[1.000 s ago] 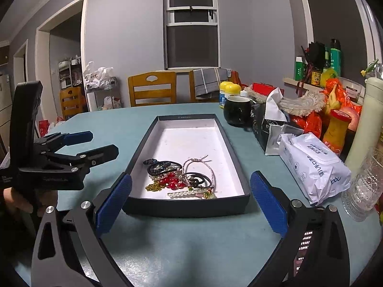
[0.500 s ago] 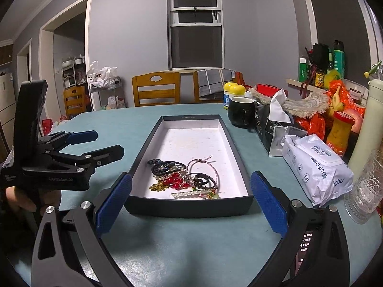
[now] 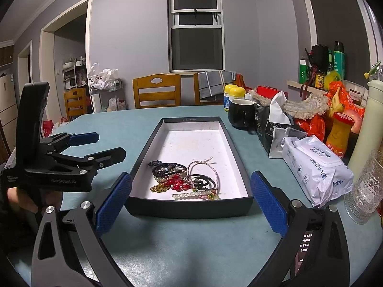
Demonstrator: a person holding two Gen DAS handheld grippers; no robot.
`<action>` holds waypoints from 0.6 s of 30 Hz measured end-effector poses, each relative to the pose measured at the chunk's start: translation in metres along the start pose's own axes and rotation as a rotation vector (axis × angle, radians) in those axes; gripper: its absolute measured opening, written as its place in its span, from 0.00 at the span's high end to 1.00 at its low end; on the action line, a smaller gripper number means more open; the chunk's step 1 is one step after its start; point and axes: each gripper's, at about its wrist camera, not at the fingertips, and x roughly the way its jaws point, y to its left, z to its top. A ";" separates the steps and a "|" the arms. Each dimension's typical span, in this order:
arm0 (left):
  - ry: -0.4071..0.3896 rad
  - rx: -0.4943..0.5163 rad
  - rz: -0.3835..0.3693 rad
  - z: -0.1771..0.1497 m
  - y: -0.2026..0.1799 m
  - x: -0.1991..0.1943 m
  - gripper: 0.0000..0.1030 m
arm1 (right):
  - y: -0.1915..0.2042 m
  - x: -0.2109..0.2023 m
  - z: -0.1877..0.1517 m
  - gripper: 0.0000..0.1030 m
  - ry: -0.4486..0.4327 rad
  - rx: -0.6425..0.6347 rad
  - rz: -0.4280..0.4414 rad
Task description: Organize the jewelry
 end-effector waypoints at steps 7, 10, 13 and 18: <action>-0.001 0.006 0.001 -0.002 0.000 0.001 0.02 | 0.000 0.000 -0.001 0.05 0.000 0.000 0.000; 0.000 0.006 0.001 -0.002 0.000 0.001 0.02 | 0.000 0.000 0.000 0.05 -0.001 0.000 0.000; -0.001 0.006 0.001 -0.001 0.000 0.001 0.02 | 0.000 0.000 0.001 0.05 -0.001 0.000 0.000; -0.001 0.006 0.001 -0.002 0.000 0.001 0.02 | 0.000 -0.001 0.000 0.05 -0.003 0.000 0.000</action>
